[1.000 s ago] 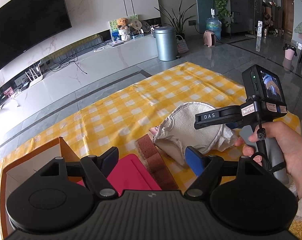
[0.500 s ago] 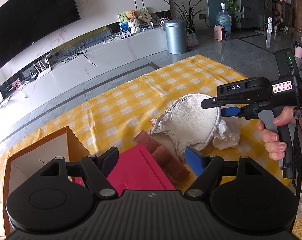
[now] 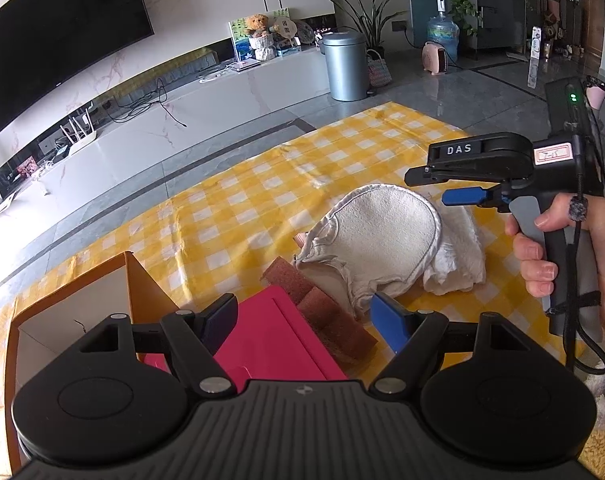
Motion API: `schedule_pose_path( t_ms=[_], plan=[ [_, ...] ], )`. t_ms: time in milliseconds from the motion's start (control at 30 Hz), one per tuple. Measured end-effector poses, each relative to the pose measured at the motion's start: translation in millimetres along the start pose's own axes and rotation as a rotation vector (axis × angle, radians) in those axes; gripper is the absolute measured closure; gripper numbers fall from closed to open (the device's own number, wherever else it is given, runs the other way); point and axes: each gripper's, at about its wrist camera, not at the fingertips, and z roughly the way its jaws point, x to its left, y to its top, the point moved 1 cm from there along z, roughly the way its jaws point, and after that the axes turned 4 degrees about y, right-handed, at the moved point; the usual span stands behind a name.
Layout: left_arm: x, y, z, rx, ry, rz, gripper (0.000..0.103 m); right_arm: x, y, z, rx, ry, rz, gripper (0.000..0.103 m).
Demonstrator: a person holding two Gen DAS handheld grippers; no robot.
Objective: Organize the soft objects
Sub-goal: 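Grasp the red foam sponge with the left gripper while the right gripper holds the white pad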
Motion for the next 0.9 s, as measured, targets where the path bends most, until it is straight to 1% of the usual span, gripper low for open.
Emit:
schedule_pose_path(
  t_ms=[100,167,200,267,300,367,400,500,533,600,633,667,733,767,800,833,900],
  plan=[
    [1.6,1.2,0.9,-0.003,0.000,0.006,0.014,4.4,6.3,13.6,-0.004,-0.013,-0.059,0.045],
    [3.8,2.1,2.0,-0.003,0.000,0.003,0.014,8.4,11.5,20.2,-0.015,0.014,-0.094,0.045],
    [5.3,2.7,3.0,-0.002,0.001,0.000,0.014,9.7,13.9,24.6,-0.004,0.025,-0.107,0.043],
    [8.8,3.5,4.9,-0.001,0.008,-0.010,0.014,12.7,16.4,41.3,0.070,0.024,-0.132,0.036],
    [10.5,3.8,5.7,-0.001,0.011,-0.015,0.014,13.8,15.9,47.5,0.104,0.023,-0.143,0.036],
    [15.0,4.7,7.5,0.002,0.018,-0.027,0.014,17.1,10.7,54.4,0.141,0.045,-0.180,0.040],
    [16.5,4.8,8.1,0.003,0.021,-0.032,0.014,19.5,8.3,55.0,0.157,0.067,-0.199,0.043],
    [18.9,5.3,7.9,0.010,0.028,-0.041,0.014,28.9,3.8,48.6,0.216,0.157,-0.239,0.045],
    [18.7,5.0,7.1,0.011,0.028,-0.044,0.014,32.1,2.5,44.4,0.235,0.216,-0.244,0.046],
    [18.0,4.5,4.7,0.008,0.024,-0.046,0.014,40.4,-1.6,37.6,0.282,0.304,-0.262,0.046],
    [16.4,4.5,2.5,0.006,0.022,-0.046,0.014,47.3,-5.8,34.3,0.306,0.329,-0.289,0.046],
    [15.7,4.4,1.2,0.004,0.021,-0.044,0.014,53.0,-9.5,32.3,0.320,0.337,-0.318,0.046],
    [12.6,3.6,-1.4,0.000,0.019,-0.037,0.014,62.7,-17.6,32.7,0.346,0.328,-0.372,0.046],
    [11.1,3.4,-2.6,-0.001,0.018,-0.033,0.014,65.2,-21.7,36.7,0.366,0.309,-0.383,0.046],
    [9.8,3.3,-3.7,-0.001,0.019,-0.029,0.014,65.8,-25.7,42.5,0.384,0.274,-0.385,0.048],
    [7.9,3.2,-5.2,-0.002,0.021,-0.025,0.014,64.2,-29.0,50.1,0.399,0.220,-0.385,0.057],
    [6.3,3.7,-7.7,-0.002,0.027,-0.016,0.014,59.8,-31.9,60.5,0.401,0.135,-0.384,0.067]
  ],
)
